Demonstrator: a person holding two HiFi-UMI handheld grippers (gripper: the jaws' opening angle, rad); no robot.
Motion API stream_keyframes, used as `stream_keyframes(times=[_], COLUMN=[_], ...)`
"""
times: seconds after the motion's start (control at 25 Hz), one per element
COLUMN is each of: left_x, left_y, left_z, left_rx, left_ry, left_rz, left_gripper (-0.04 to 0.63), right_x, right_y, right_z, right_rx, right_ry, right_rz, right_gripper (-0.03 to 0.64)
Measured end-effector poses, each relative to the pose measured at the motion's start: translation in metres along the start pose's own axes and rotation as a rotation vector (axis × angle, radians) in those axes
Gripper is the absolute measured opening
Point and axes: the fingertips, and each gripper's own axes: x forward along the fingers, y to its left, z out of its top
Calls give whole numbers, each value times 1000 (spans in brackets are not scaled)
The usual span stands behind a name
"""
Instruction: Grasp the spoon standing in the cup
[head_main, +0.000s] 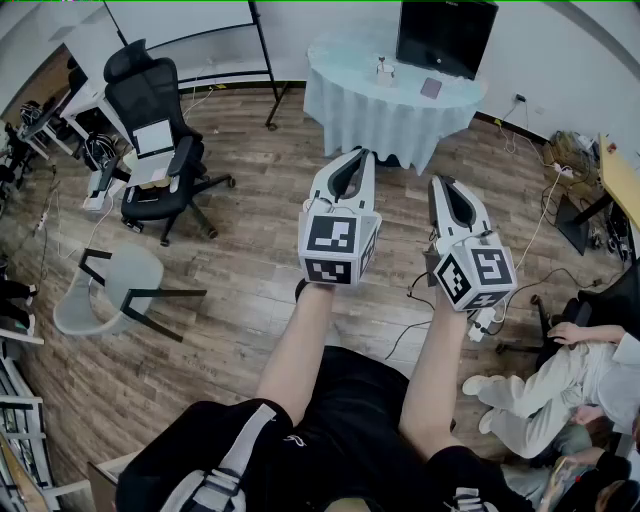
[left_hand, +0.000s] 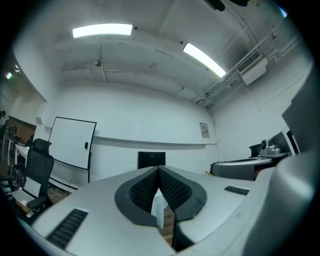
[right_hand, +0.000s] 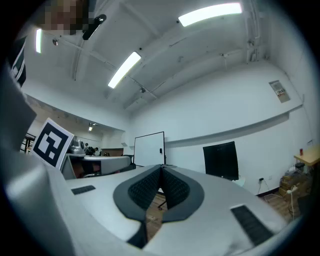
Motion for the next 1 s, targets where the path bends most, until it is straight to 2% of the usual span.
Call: stream_keyframes(times=[0.2,0.68,0.88,1.0], left_x=[7,48,87,115], left_y=[7,44,78,104], left_z=[-4,-29,-32,-25], left_rx=[-4,-44,-63,-104], left_ry=[13,60,52,29], left_rz=[12,9,0,11], left_gripper=[2,2,2,2], right_x=[11,56,106,135], right_y=[-4,-28,-29,-32], right_z=[0,-18,-23,-23], right_rx=[18,86,77,75], right_ry=[-45,-63,-59,-35], right_rz=[-2,-31,-9,1], right_gripper=[2,3,3,3])
